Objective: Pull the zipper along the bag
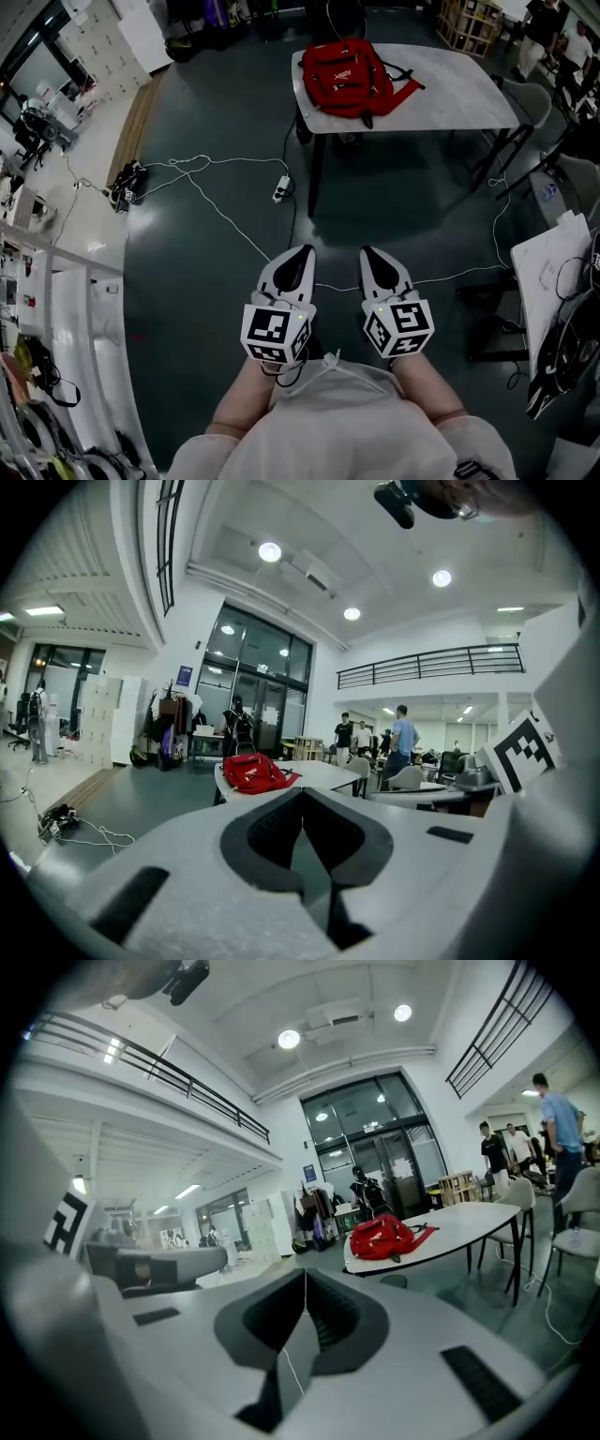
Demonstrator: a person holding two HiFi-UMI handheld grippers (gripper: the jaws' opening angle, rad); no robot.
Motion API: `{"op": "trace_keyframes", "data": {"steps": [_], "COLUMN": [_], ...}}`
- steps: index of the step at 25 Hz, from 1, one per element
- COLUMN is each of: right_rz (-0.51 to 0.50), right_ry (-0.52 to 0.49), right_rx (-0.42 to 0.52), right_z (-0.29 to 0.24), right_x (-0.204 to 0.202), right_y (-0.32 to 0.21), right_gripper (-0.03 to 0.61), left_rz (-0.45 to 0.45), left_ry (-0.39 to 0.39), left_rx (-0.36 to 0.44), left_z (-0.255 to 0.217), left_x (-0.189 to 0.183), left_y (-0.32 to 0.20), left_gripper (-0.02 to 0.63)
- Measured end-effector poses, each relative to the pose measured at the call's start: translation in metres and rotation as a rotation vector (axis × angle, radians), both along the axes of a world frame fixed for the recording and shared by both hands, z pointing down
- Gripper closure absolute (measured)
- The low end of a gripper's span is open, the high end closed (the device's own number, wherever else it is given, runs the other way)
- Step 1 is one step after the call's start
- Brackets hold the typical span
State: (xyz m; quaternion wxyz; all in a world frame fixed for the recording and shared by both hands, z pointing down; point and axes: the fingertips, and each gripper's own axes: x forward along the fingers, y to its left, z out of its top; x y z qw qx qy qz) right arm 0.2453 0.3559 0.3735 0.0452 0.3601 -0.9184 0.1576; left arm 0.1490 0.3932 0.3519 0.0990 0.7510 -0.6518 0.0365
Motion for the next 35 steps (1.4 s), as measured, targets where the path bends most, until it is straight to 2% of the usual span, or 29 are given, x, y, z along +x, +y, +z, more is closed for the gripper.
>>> {"op": "trace_keyframes", "data": {"steps": [7,14,20,26,30,35], "right_rz": [0.089,0.126,0.157,0.119,0.111,0.15], "right_ry": [0.024,0.053,0.066,0.083,0.065,0.054], "right_rx": [0.026,0.013,0.007,-0.021,-0.024,-0.072], "right_z": [-0.023,-0.029,-0.026,-0.008,-0.002,0.013], "right_x": [-0.114,-0.194,-0.225,-0.25,-0.263,-0.263], "right_y": [-0.056,-0.086,-0.133,-0.183,-0.238,-0.323], "right_gripper": [0.551,0.551,0.551,0.551,0.551,0.551], "left_rz": [0.09,0.13,0.158,0.134,0.138,0.18], "left_ry": [0.04,0.083,0.082,0.08,0.071,0.074], "left_rx": [0.02,0.006,-0.011,-0.042,-0.05,-0.074], "left_z": [-0.021,-0.021,-0.011,0.004,0.013,0.025], "left_x": [-0.122,-0.202,-0.227,-0.25,-0.256,-0.247], "left_y": [-0.064,-0.098,-0.128,-0.179,-0.23,-0.31], "left_gripper": [0.595,0.595,0.595,0.595,0.595,0.595]}}
